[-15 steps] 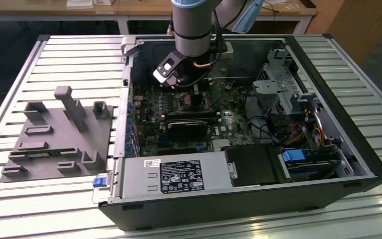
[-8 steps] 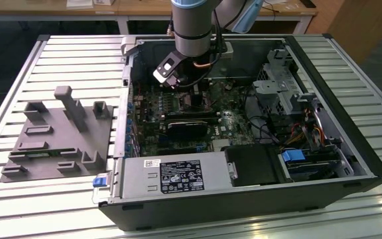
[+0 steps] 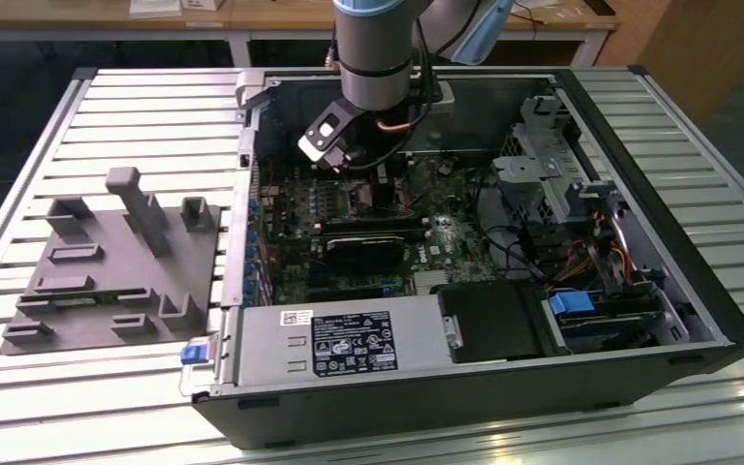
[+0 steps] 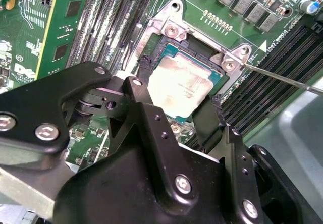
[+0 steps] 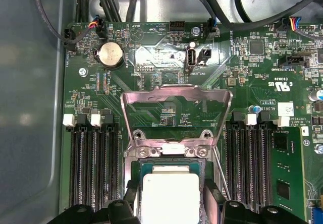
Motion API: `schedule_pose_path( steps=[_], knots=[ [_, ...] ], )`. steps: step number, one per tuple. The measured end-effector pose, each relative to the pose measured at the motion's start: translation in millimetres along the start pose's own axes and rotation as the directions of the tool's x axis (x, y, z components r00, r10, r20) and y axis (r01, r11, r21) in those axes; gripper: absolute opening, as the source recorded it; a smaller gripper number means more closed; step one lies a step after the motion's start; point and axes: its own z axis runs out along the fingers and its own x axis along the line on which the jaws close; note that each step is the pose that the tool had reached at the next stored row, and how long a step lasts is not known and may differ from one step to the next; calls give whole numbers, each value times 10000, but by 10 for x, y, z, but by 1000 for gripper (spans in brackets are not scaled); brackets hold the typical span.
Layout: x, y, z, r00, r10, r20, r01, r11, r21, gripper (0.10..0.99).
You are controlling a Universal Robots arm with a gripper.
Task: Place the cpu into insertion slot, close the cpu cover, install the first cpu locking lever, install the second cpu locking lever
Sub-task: 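Place the cpu into insertion slot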
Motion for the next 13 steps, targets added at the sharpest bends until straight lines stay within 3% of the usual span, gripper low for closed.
schedule_pose_path(
  steps=[13],
  knots=[
    [0, 1, -25, 10000, 19, 97, -19, 10000, 0, 612]
  ],
)
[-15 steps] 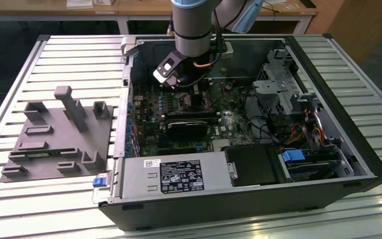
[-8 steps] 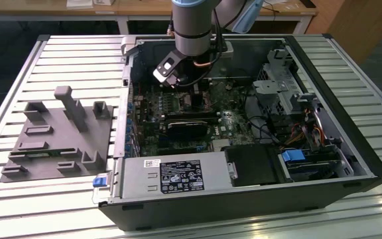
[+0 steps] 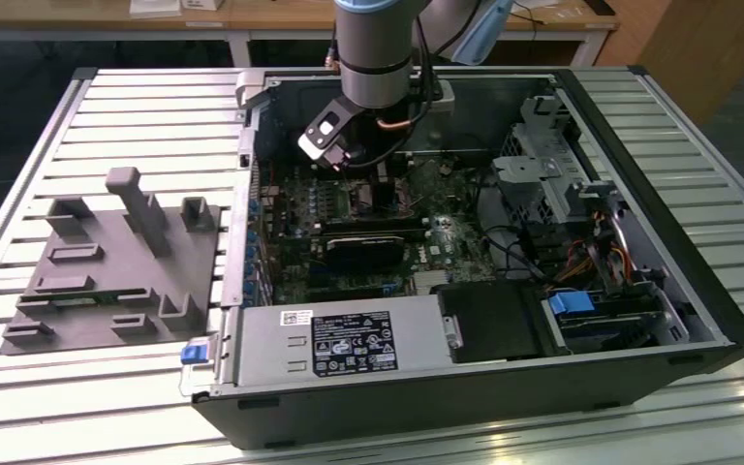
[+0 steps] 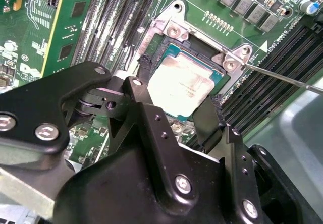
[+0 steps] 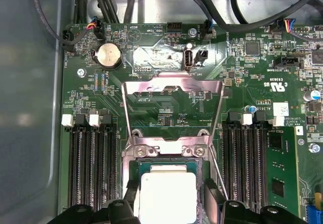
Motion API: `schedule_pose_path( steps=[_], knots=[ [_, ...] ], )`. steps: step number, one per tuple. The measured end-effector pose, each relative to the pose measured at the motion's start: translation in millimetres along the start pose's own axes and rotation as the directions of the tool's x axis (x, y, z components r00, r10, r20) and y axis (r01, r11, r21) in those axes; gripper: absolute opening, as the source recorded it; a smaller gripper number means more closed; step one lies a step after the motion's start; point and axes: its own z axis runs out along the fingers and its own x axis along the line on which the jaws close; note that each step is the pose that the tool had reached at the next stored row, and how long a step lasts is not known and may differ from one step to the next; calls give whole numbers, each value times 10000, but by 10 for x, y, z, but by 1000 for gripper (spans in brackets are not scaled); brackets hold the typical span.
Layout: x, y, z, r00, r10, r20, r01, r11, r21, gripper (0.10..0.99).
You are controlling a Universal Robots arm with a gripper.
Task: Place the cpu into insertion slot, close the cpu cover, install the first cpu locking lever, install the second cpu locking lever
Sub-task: 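Place the cpu into insertion slot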
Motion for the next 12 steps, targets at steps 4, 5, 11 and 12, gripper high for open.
schedule_pose_path(
  steps=[4, 5, 11, 12],
  knots=[
    [0, 0, 0, 10000, -3, 85, 3, 10000, -2, 612],
    [0, 0, 0, 10000, -4, 92, 4, 10000, -2, 612],
    [0, 2, -26, 10000, -3, 97, 3, 10000, -2, 612],
    [0, 3, -41, 10000, -3, 98, 3, 10000, -2, 612]
  ],
)
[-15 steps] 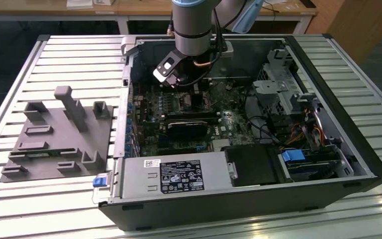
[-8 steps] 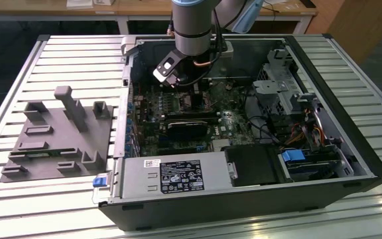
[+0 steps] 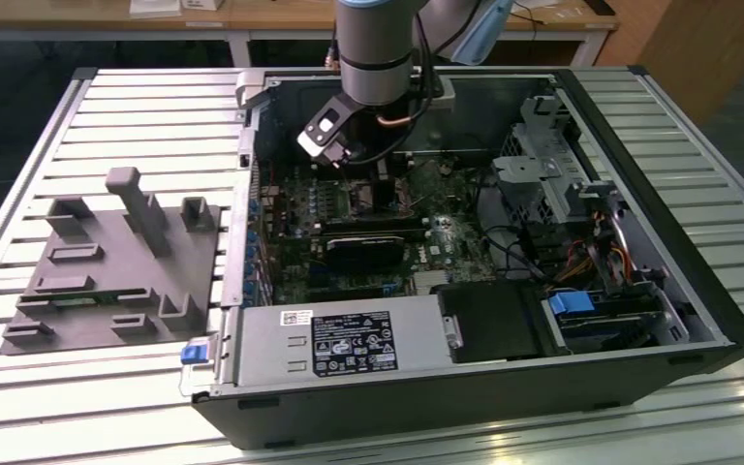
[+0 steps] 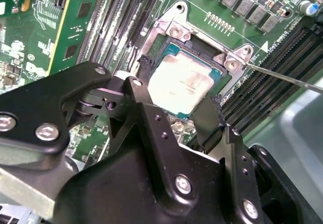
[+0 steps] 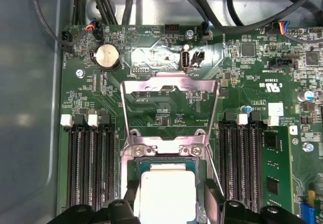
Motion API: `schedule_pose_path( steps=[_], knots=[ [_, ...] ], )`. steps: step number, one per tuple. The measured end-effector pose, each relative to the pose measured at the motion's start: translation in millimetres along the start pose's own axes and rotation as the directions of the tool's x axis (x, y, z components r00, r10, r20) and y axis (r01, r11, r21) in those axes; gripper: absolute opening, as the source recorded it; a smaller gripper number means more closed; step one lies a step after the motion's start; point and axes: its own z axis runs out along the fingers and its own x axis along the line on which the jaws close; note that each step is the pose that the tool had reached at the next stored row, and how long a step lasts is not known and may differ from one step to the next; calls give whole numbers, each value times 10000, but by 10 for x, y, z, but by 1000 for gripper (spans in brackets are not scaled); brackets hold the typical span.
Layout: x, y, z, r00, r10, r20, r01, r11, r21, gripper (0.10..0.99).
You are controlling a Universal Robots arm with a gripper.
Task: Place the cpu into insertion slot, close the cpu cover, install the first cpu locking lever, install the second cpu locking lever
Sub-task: 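Place the cpu into insertion slot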
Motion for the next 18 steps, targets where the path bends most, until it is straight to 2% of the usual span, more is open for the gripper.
schedule_pose_path(
  steps=[6, 16, 17, 18],
  knots=[
    [-1, 7, -84, 10000, 0, 0, 0, 10000, 0, 612],
    [-1, 7, -84, 10000, 0, -7, 0, 10000, 0, 612],
    [-1, 7, -84, 10000, 1, -7, -1, 10000, 0, 596],
    [-1, 7, -84, 10000, 0, -8, 0, 10000, 0, 533]
  ],
)
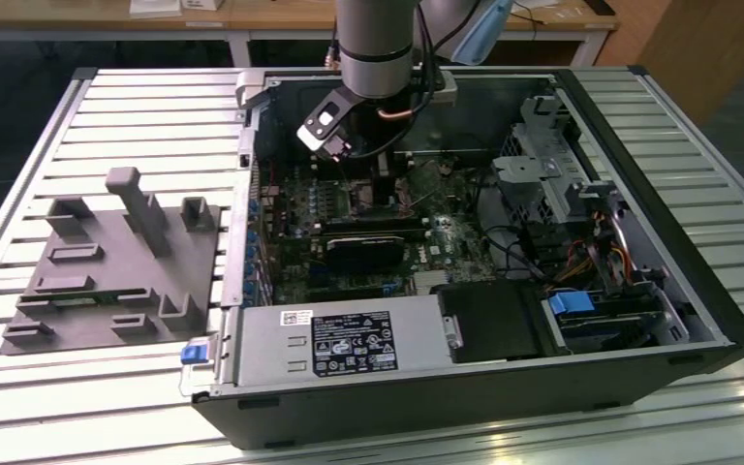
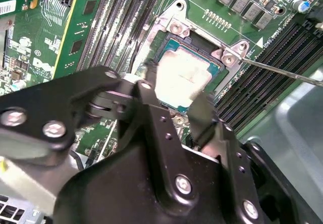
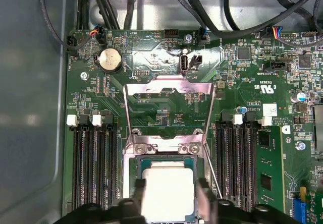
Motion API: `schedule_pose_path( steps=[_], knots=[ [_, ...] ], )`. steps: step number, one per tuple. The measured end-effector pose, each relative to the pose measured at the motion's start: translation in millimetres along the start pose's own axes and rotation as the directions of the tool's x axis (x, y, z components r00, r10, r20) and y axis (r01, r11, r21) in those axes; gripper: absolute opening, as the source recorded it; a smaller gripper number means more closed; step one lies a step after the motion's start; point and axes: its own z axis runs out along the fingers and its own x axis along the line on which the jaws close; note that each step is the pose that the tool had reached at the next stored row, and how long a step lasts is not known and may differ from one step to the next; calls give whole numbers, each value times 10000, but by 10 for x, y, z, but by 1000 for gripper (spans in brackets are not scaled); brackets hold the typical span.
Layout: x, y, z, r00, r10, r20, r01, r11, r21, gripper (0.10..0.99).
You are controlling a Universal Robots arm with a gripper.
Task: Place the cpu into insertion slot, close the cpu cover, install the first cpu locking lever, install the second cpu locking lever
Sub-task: 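Place the cpu into insertion slot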
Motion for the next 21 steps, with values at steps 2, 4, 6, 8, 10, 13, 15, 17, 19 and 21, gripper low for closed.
schedule_pose_path(
  steps=[2, 4, 6, 8, 10, 13, 15, 17, 19, 21],
  knots=[
    [0, 0, 0, 10000, 0, 0, 0, 10000, 0, 475],
    [0, 0, 0, 10000, 0, 0, 0, 10000, 0, 416],
    [0, 0, 0, 10000, 0, -1, 0, 10000, 0, 357],
    [0, 0, 0, 10000, 0, -1, 0, 10000, 0, 239],
    [0, 0, 0, 10000, 0, -1, 0, 10000, 0, 180],
    [0, 0, 0, 10000, 0, -2, 0, 10000, 0, 102],
    [0, 0, 0, 10000, 0, -2, 0, 10000, 0, 102],
    [-1, 0, -3, 10000, 2, -41, -2, 10000, 3, 102],
    [0, 1, -17, 10000, 8, -89, -8, 10000, 3, 102],
    [-1, 3, -42, 9999, 10, -104, -10, 10000, 3, 102]
  ],
)
